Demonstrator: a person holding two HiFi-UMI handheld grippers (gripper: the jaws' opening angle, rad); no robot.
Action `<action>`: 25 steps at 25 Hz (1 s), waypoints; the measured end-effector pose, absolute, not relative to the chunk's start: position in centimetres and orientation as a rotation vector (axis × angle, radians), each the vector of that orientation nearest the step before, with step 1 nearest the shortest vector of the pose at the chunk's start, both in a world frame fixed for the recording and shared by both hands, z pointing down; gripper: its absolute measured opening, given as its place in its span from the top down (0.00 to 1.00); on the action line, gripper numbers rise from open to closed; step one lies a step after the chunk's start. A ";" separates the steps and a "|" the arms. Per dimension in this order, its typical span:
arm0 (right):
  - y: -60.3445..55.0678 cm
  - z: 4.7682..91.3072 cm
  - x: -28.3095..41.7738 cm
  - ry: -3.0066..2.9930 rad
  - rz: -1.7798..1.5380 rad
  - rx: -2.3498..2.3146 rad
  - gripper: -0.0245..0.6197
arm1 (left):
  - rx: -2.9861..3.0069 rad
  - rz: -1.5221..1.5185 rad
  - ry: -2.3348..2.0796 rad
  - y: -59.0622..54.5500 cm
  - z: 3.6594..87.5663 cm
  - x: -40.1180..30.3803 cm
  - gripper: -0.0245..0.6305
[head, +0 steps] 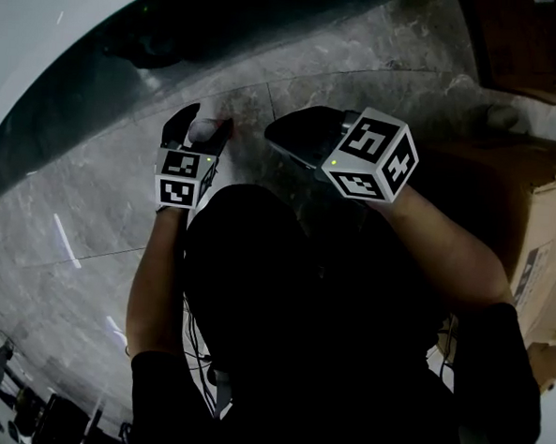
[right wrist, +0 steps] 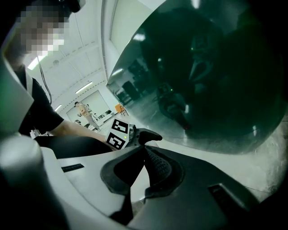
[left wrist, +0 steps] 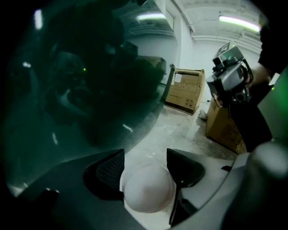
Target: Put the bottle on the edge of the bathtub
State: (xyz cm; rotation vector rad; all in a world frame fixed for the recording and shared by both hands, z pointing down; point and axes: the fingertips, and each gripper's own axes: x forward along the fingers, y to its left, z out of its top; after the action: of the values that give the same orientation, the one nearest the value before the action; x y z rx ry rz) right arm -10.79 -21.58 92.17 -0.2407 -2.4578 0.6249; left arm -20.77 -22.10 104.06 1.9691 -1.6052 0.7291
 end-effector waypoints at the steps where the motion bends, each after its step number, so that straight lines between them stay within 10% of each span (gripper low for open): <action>1: -21.4 92.2 -10.9 -2.455 0.625 -0.249 0.92 | 1.986 0.719 -1.614 -22.4 103.3 -20.6 0.50; 16: -22.2 93.5 -10.3 -2.426 0.517 -0.220 0.92 | 1.965 0.546 -1.695 -22.2 98.7 -22.4 0.52; 25: -23.9 91.9 -8.7 -2.486 0.392 -0.150 0.92 | 2.072 0.524 -1.664 -21.1 91.2 -21.7 0.82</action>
State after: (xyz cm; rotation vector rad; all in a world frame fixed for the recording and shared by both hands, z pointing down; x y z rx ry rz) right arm -8.73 -23.90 91.90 -0.1496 -2.4864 0.3924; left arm -21.75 -21.07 91.21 2.0723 -1.6643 0.5244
